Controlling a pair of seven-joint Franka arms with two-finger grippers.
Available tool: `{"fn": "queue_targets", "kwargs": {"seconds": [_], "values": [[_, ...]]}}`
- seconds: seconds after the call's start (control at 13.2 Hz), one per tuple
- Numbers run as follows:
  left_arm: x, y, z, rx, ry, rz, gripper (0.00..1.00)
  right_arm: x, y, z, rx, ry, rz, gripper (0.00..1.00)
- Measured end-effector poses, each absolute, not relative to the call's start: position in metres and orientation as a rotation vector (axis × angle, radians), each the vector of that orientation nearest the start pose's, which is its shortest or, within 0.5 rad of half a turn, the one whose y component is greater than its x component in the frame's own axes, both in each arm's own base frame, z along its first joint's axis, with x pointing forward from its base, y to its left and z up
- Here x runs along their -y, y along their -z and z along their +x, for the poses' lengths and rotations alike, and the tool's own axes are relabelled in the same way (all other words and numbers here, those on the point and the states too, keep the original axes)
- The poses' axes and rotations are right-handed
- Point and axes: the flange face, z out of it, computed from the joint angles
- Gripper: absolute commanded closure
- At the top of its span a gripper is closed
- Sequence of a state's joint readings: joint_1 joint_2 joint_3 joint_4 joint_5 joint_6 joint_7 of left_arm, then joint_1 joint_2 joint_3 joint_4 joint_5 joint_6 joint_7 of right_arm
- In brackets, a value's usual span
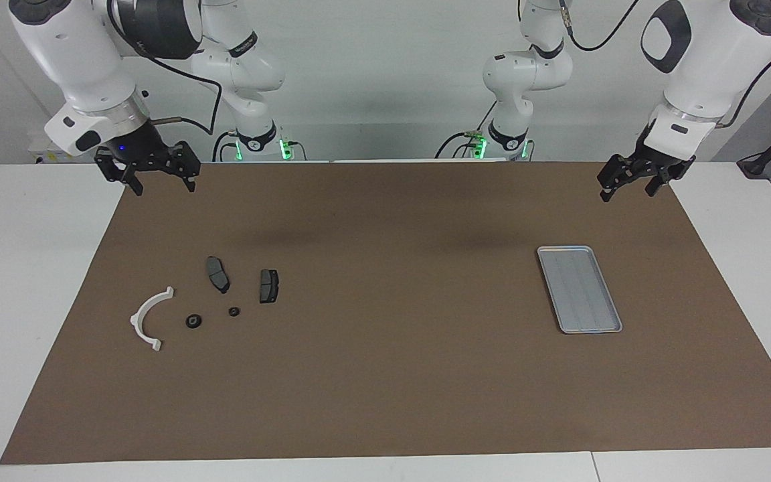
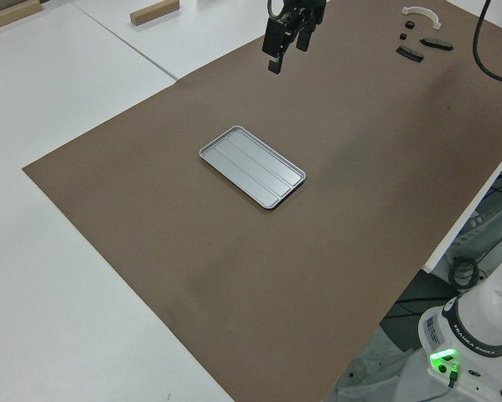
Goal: Pick bearing gear from pile to tray
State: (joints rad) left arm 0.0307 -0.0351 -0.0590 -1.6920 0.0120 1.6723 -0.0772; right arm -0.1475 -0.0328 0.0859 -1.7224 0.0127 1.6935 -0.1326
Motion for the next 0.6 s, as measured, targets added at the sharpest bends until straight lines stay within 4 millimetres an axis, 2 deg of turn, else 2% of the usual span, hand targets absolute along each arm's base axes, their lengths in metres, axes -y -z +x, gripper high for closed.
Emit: {"fn": "queue_targets", "kwargs": {"seconds": [0.15,0.45,0.6], "values": [[0.015,-0.595,0.550,0.075,0.025,-3.127,0.00,0.043,-0.553,0.569,0.102,0.011,-3.126,0.00],[0.015,-0.595,0.550,0.075,0.025,-3.127,0.00,0.058,-0.464,0.622,0.110,0.031,-3.145,0.00],[0.015,-0.595,0.550,0.075,0.025,-3.127,0.00,0.059,-0.435,0.637,0.117,0.041,-3.145,0.00]]}}
